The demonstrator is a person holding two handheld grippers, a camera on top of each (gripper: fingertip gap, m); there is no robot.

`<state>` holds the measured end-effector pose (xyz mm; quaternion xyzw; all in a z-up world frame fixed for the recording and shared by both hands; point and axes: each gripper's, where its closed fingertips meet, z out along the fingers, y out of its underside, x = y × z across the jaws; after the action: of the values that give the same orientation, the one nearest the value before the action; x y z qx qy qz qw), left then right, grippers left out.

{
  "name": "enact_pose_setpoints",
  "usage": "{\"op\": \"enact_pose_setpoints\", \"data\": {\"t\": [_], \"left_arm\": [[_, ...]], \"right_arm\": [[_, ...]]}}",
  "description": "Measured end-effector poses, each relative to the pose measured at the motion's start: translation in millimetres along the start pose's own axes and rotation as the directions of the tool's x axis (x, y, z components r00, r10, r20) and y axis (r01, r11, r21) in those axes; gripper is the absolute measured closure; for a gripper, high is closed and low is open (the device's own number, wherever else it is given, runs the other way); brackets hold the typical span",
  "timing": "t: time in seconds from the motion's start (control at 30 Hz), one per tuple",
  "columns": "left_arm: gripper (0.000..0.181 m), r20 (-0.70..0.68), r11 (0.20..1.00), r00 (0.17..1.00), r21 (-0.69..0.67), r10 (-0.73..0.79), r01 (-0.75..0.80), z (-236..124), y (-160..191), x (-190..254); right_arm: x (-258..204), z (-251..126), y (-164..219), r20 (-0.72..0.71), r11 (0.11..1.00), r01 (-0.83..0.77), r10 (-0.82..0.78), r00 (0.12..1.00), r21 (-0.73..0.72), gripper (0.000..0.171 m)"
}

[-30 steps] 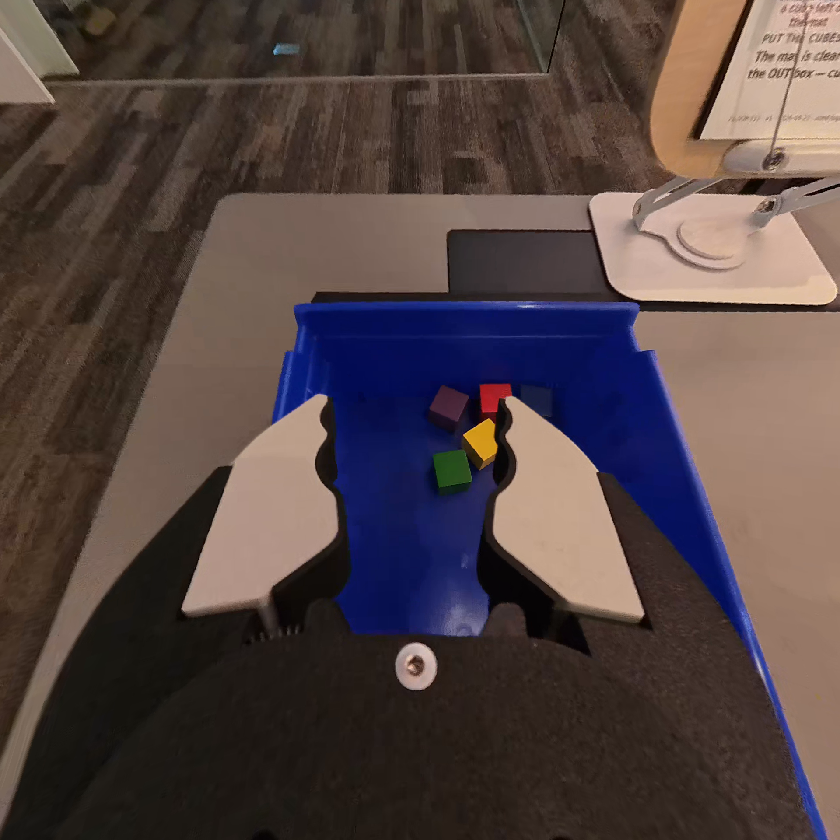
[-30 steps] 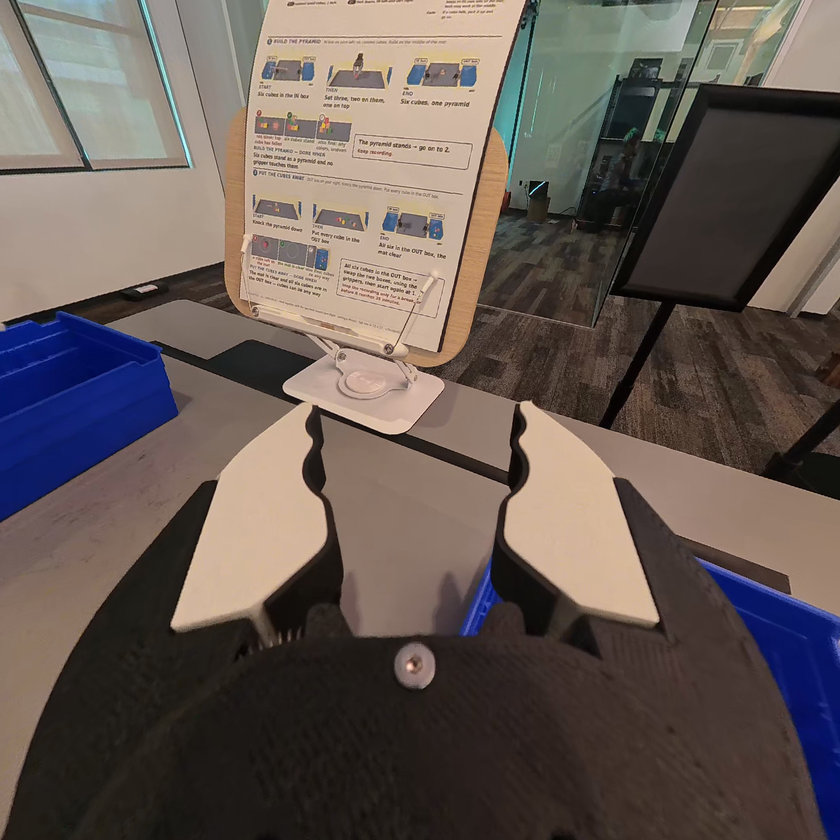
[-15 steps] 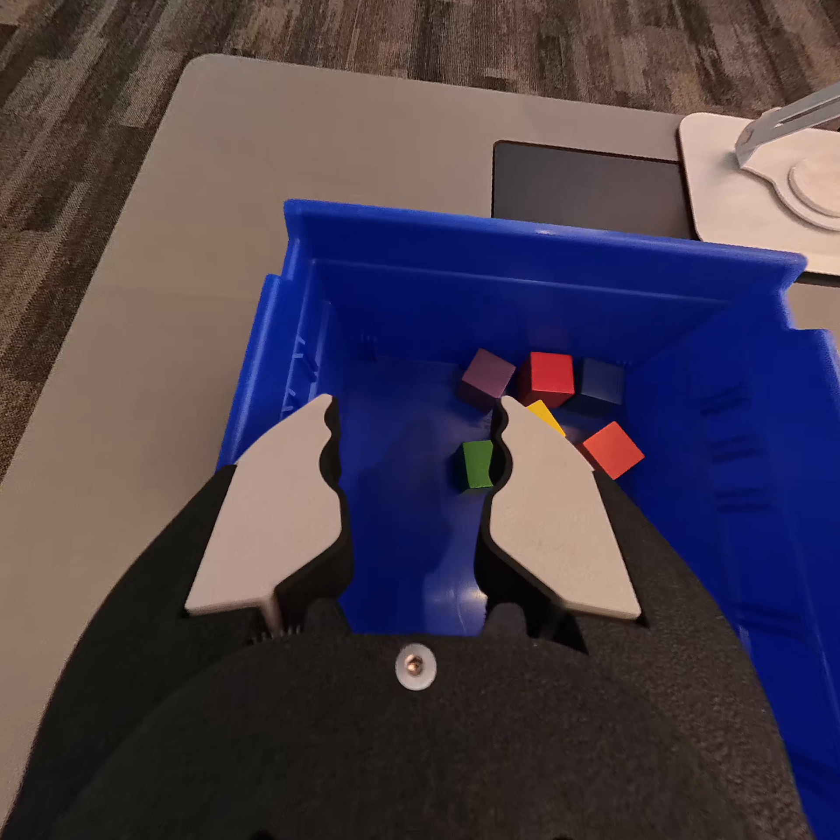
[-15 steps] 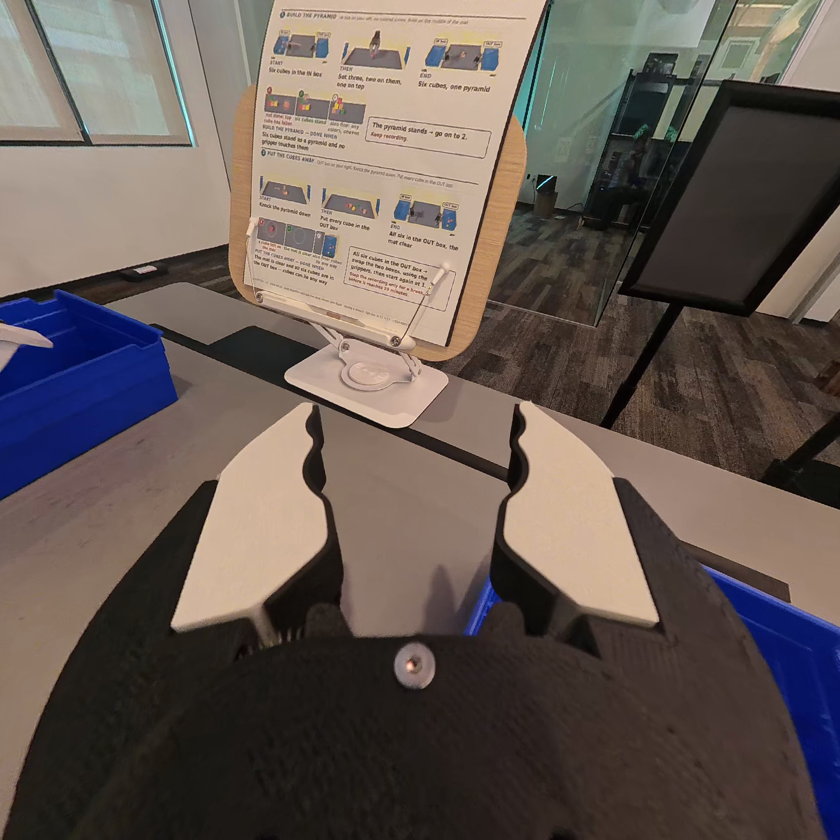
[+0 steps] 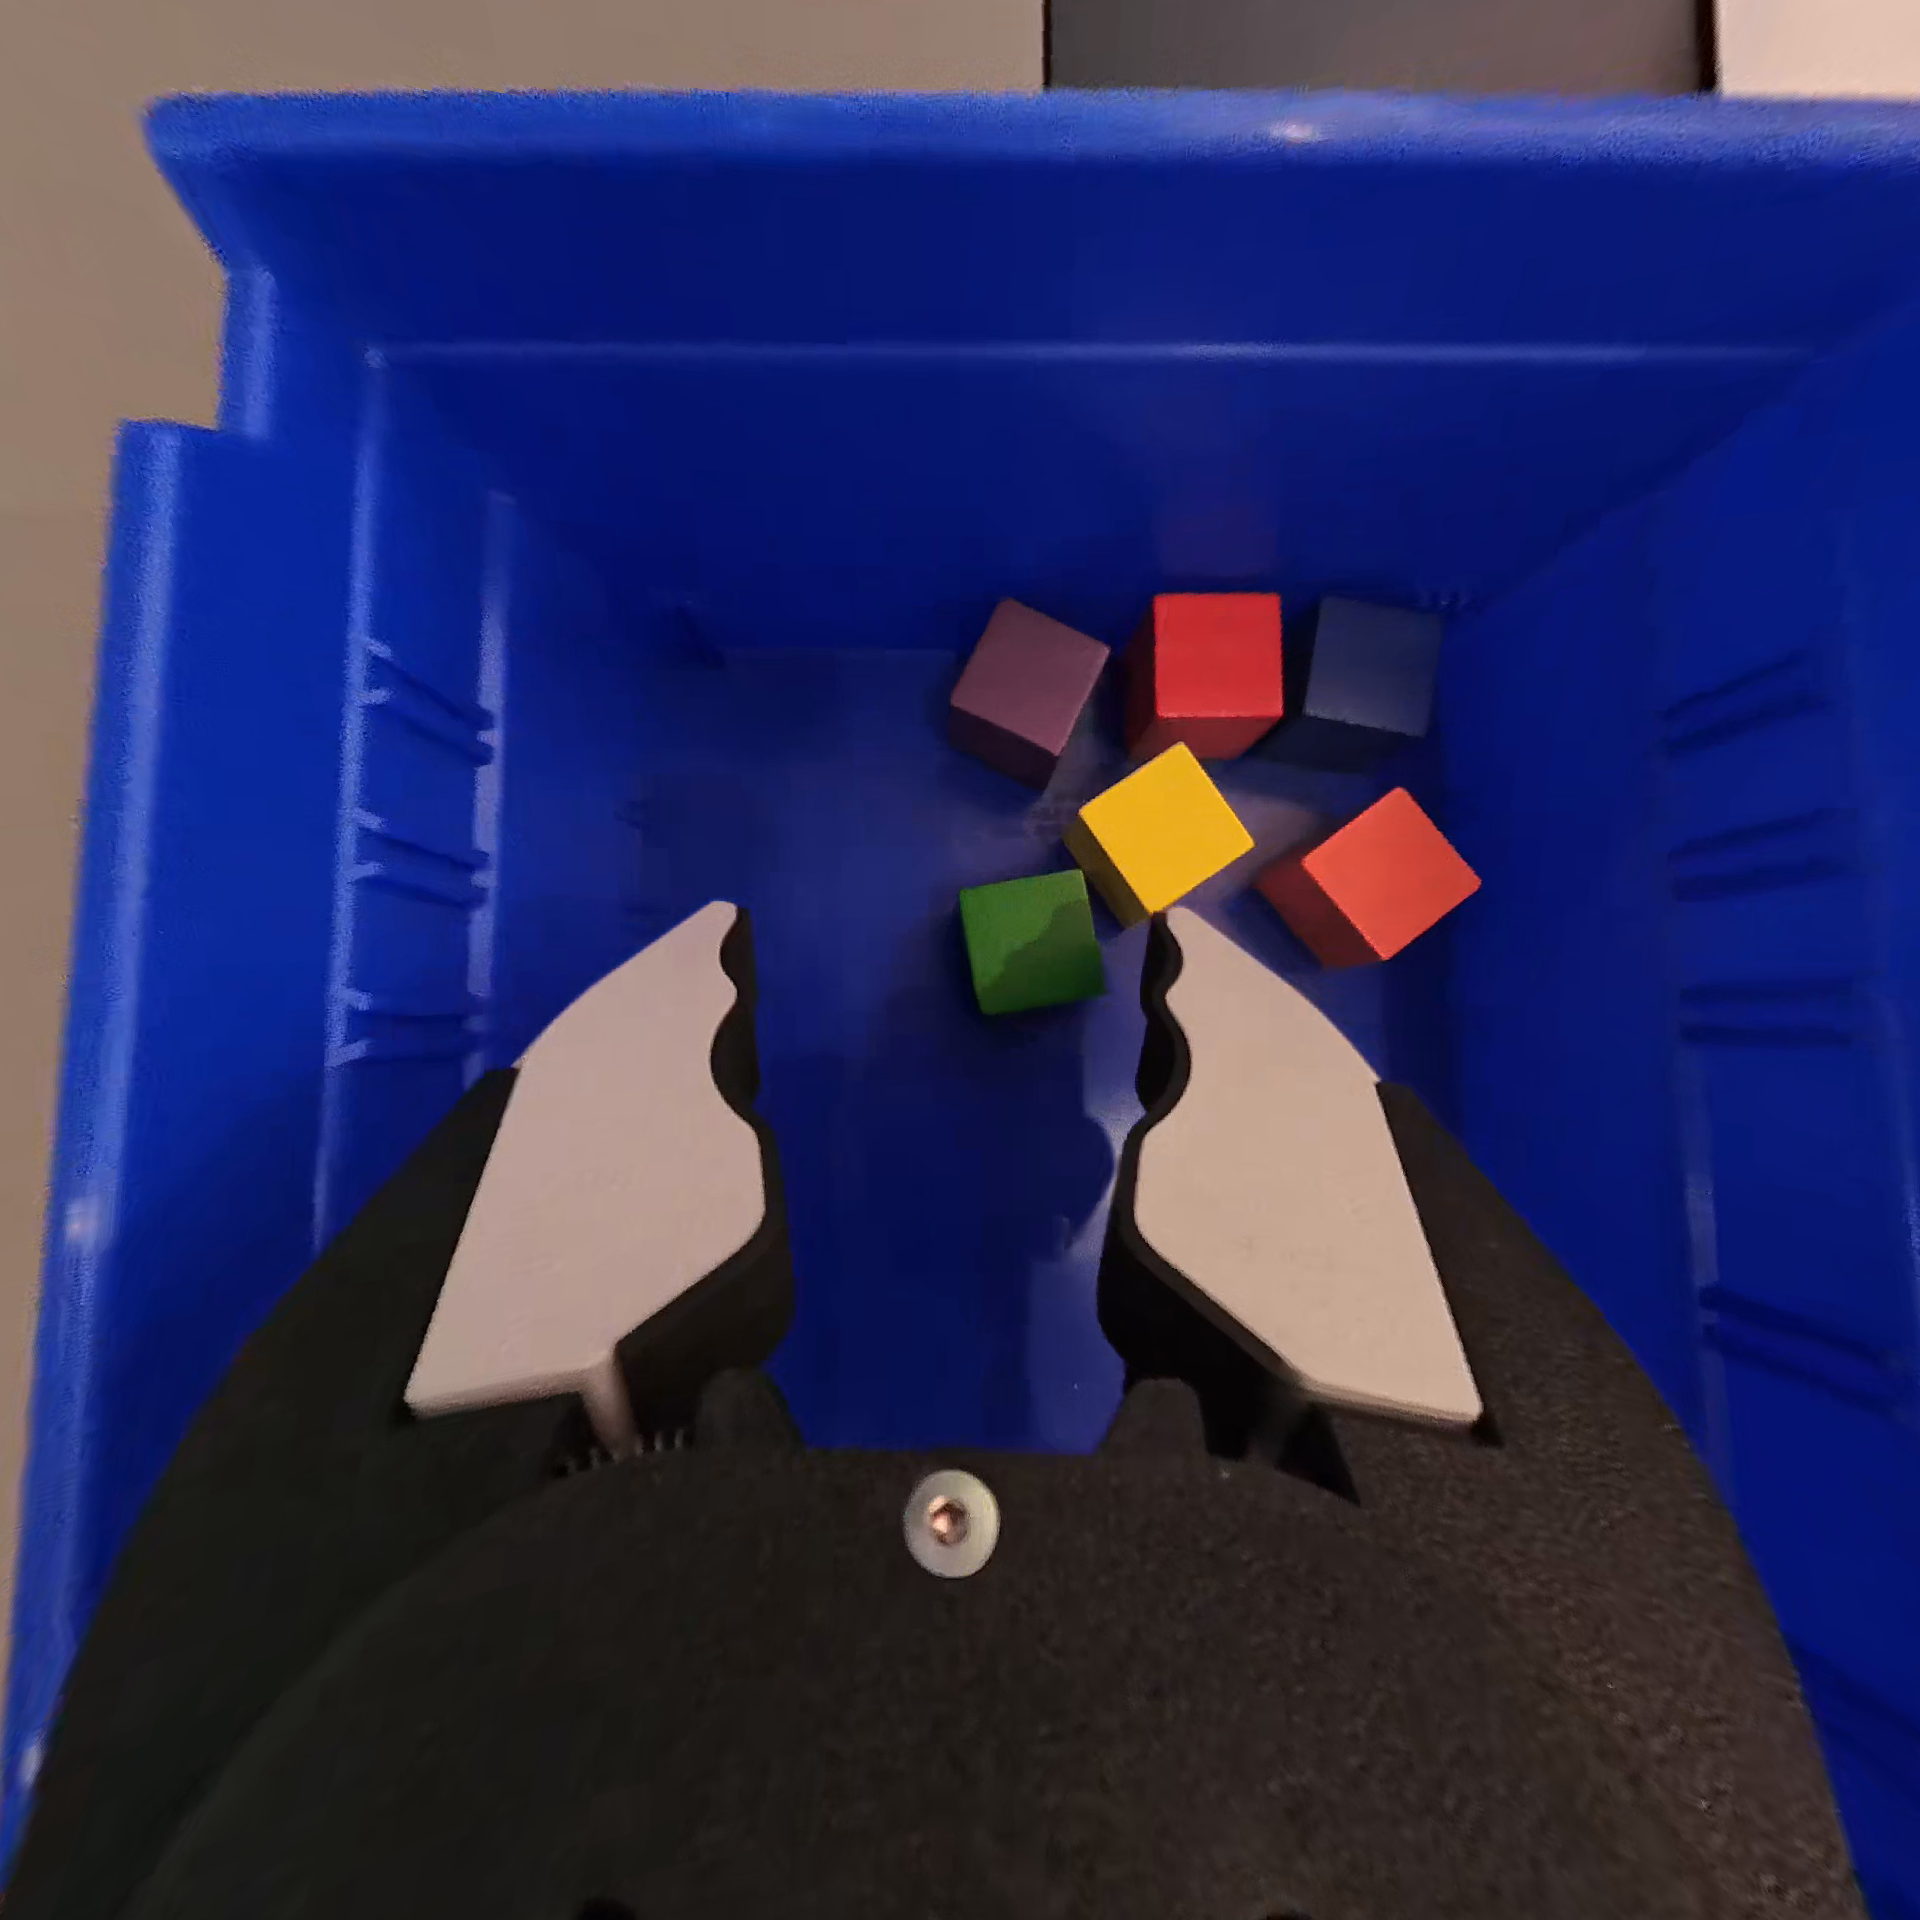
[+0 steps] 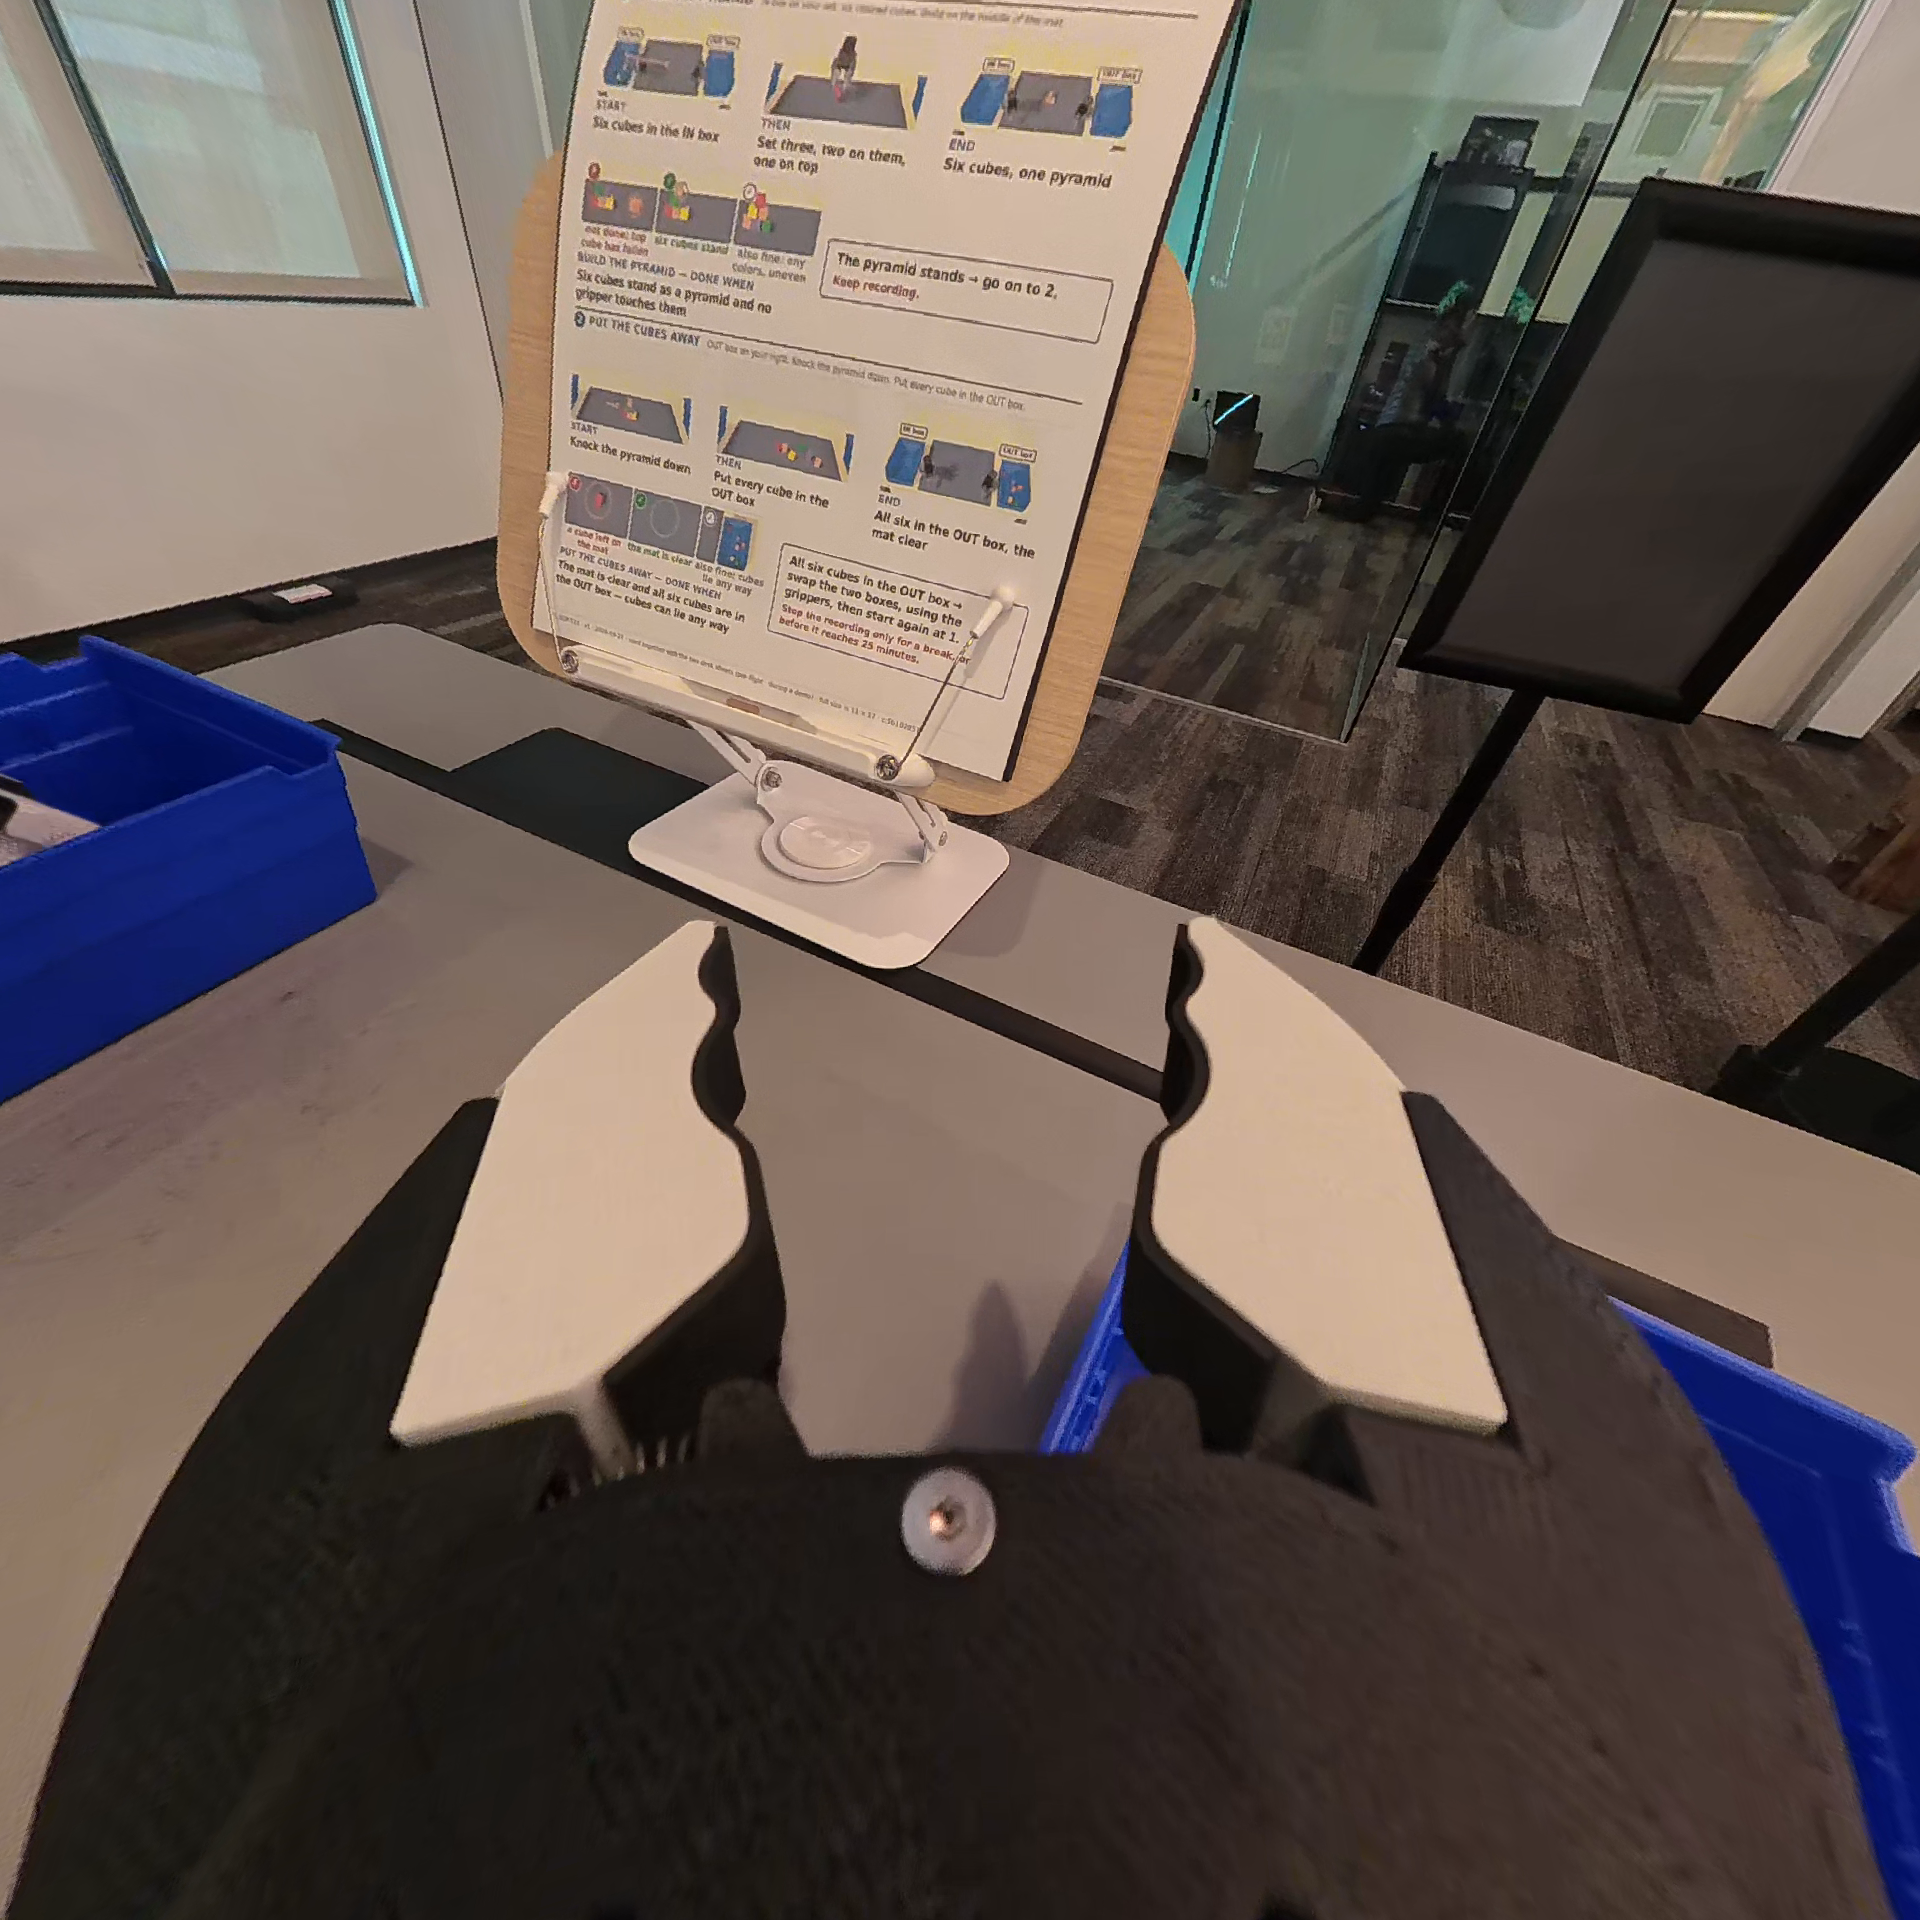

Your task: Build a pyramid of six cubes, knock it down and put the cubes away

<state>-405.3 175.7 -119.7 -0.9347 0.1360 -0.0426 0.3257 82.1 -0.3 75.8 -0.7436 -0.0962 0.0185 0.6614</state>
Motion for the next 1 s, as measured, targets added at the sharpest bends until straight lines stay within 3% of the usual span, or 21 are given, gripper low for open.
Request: {"op": "enact_pose_setpoints", "data": {"t": [0.3, 0.53, 1.0], "left_arm": [[0.112, 0.105, 0.991, 0.988, -0.089, 0.113, -0.104, 14.5, 12.5, -0.4], [0.113, 0.127, 0.991, 0.987, -0.11, 0.095, -0.081, 19.8, 18.0, -8.2], [0.147, 0.044, 0.992, 0.996, -0.102, 0.072, -0.067, 23.1, 19.6, -1.5]], "right_arm": [[0.8, -1.3, -2.1, -0.004, 1.0, 0.004, -0.004, 1.0, 0.011, 0.091], [3.6, -2.9, -3.9, -0.006, 1.0, -0.007, 0.007, 1.0, 0.02, 0.091], [6.3, -1.5, -1.4, -0.009, 1.0, -0.013, 0.013, 1.0, 0.017, 0.091]]}}
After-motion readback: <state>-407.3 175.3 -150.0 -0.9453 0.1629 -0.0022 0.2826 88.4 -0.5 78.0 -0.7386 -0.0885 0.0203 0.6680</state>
